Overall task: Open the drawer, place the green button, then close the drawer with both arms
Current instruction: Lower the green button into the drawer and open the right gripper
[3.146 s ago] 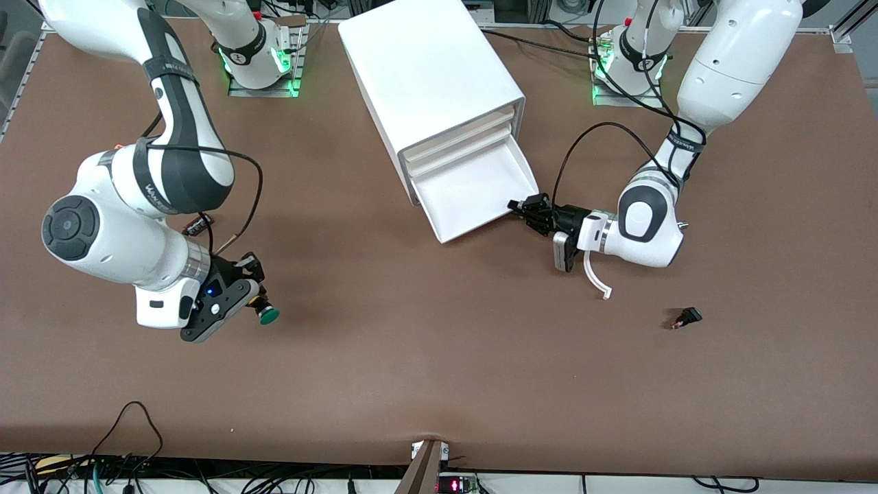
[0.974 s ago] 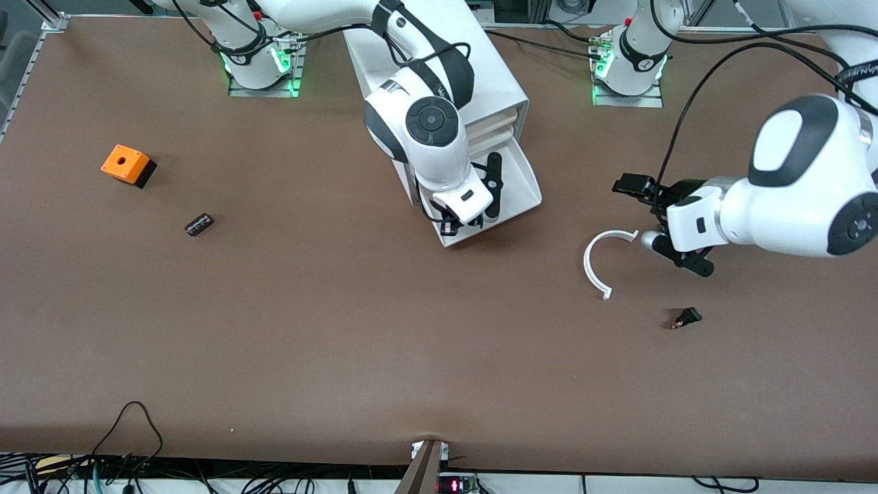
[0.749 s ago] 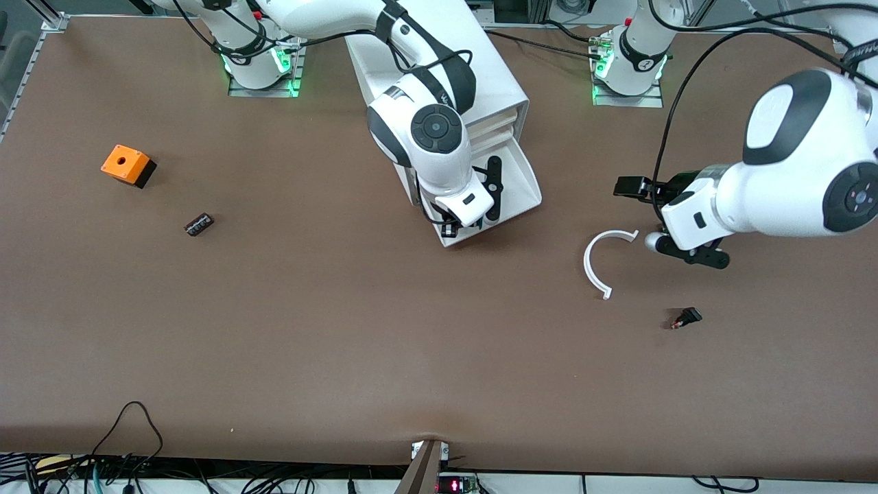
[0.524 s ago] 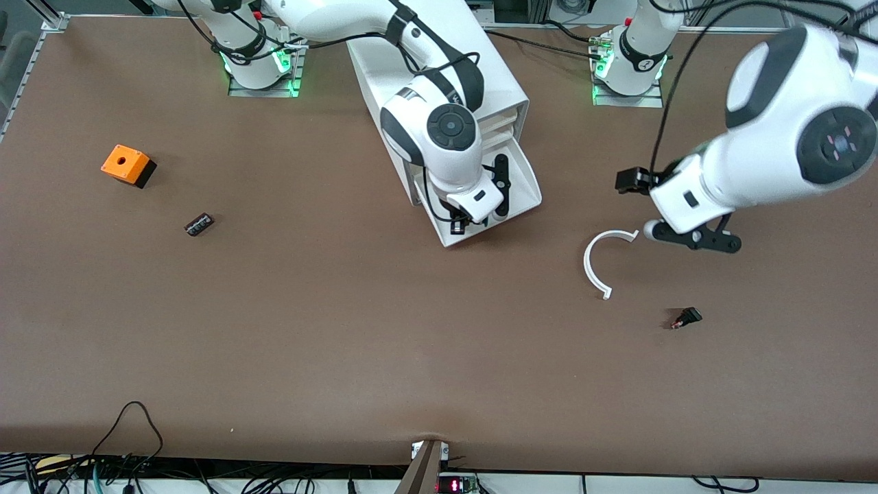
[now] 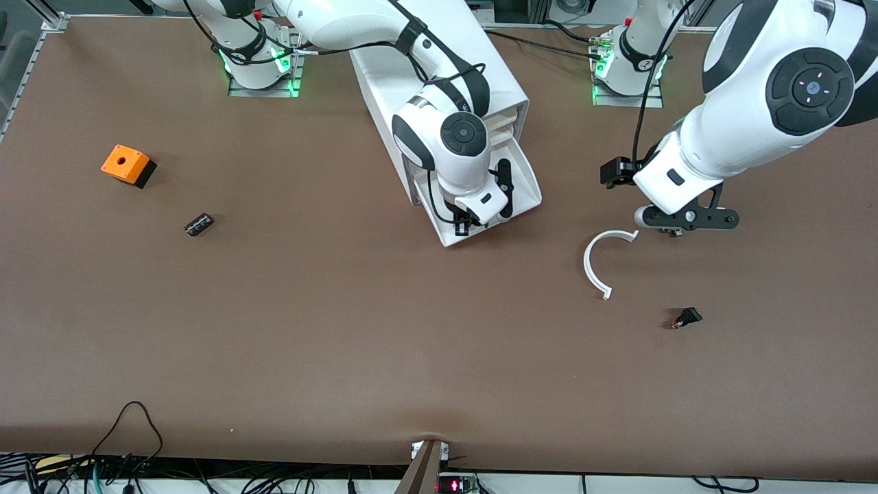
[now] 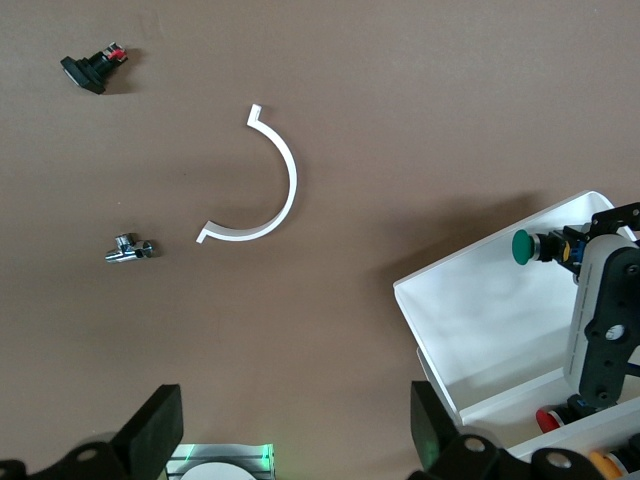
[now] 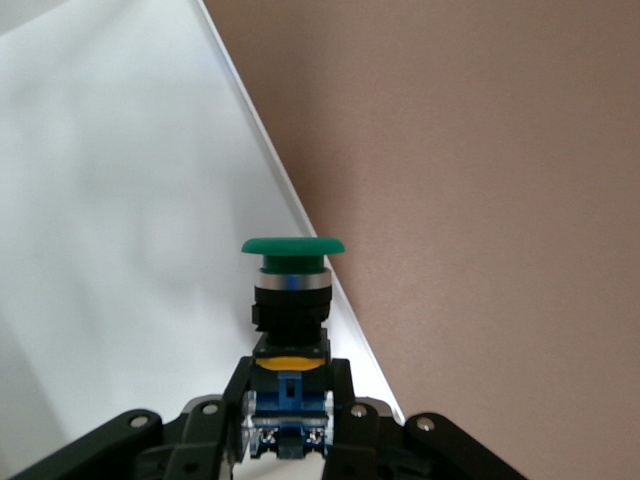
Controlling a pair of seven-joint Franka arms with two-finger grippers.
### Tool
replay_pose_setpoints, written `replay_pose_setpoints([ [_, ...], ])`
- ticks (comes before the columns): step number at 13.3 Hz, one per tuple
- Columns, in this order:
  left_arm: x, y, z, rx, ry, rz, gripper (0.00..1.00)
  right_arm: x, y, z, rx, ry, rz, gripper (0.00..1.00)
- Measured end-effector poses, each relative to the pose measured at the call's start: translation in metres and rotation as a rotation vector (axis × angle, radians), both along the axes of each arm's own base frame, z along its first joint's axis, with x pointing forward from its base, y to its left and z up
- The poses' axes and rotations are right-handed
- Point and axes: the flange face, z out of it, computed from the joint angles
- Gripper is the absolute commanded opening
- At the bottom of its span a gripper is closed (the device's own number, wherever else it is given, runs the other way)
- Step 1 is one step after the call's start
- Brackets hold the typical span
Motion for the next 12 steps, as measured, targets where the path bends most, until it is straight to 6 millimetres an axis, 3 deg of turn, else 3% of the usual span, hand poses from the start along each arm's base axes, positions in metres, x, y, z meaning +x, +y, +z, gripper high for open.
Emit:
replay_pose_setpoints([
  [3,-0.002,-0.006,-0.001,-0.002,0.000,-0.010,1.00,-0.011,0.011,-0.012,-0.003,-0.001,0.020,0.26],
  [9,-0.003,-0.010,-0.001,-0.005,-0.005,-0.016,1.00,-0.019,0.017,-0.012,-0.004,-0.004,0.035,0.28],
  [10,-0.002,-0.010,-0.001,-0.005,-0.006,-0.016,1.00,-0.020,0.019,-0.012,-0.004,-0.004,0.038,0.32],
  [11,-0.003,-0.010,-0.001,-0.005,-0.006,-0.016,1.00,-0.021,0.020,-0.012,-0.004,-0.004,0.040,0.43],
  [12,-0.003,-0.010,-0.001,-0.005,-0.006,-0.017,1.00,-0.022,0.020,-0.012,-0.004,-0.004,0.042,0.68],
])
